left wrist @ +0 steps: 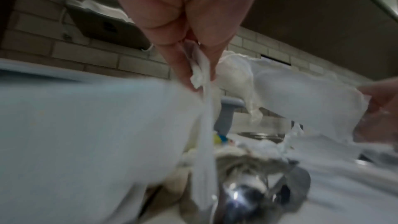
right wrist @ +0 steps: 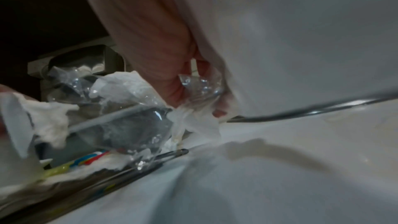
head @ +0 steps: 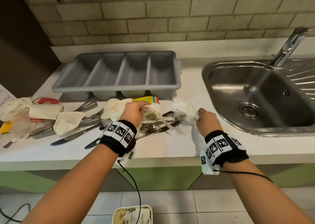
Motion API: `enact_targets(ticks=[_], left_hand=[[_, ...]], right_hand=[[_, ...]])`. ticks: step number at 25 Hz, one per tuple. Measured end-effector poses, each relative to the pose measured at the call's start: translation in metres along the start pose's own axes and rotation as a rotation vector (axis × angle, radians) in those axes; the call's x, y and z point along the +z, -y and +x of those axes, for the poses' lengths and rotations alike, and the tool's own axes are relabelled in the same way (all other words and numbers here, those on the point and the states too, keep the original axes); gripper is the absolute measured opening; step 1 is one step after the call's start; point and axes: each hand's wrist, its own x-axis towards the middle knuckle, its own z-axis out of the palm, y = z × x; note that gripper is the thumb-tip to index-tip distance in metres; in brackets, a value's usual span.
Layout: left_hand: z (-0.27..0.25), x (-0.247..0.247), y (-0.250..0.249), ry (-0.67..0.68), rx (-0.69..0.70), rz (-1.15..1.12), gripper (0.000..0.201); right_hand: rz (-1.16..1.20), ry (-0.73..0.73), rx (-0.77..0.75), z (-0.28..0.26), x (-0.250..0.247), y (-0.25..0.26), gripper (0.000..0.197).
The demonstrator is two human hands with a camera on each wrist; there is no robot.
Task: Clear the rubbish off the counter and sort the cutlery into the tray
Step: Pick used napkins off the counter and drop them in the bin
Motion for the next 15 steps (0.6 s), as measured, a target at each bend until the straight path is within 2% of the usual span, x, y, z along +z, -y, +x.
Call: enact_targets(ticks=[2, 7, 11, 15], left_hand=[[0.006, -0.009, -0.001, -0.1, -0.01, -0.106, 0.032], [0.013, -0.036, -0.009, -0.238, -0.021, -0.358, 0.029], [-0.001, -0.071, -0.009, -0.364, 0.073, -0.515, 0.034], [-0.054, -0.093, 0.007, -0.401, 0.083, -0.596, 0.037]], right_hand=[[0.068, -0.084, -0.013, -0.005, -0.006, 0.001, 0.027], [0.304, -0.286, -0.023, -0.02, -0.025, 0.015, 0.019], [0.449, -0.331, -0.072, -0.045, -0.031, 0.038, 0.019], [0.501, -0.304, -0.156, -0.087, -0.012, 0.065, 0.017]])
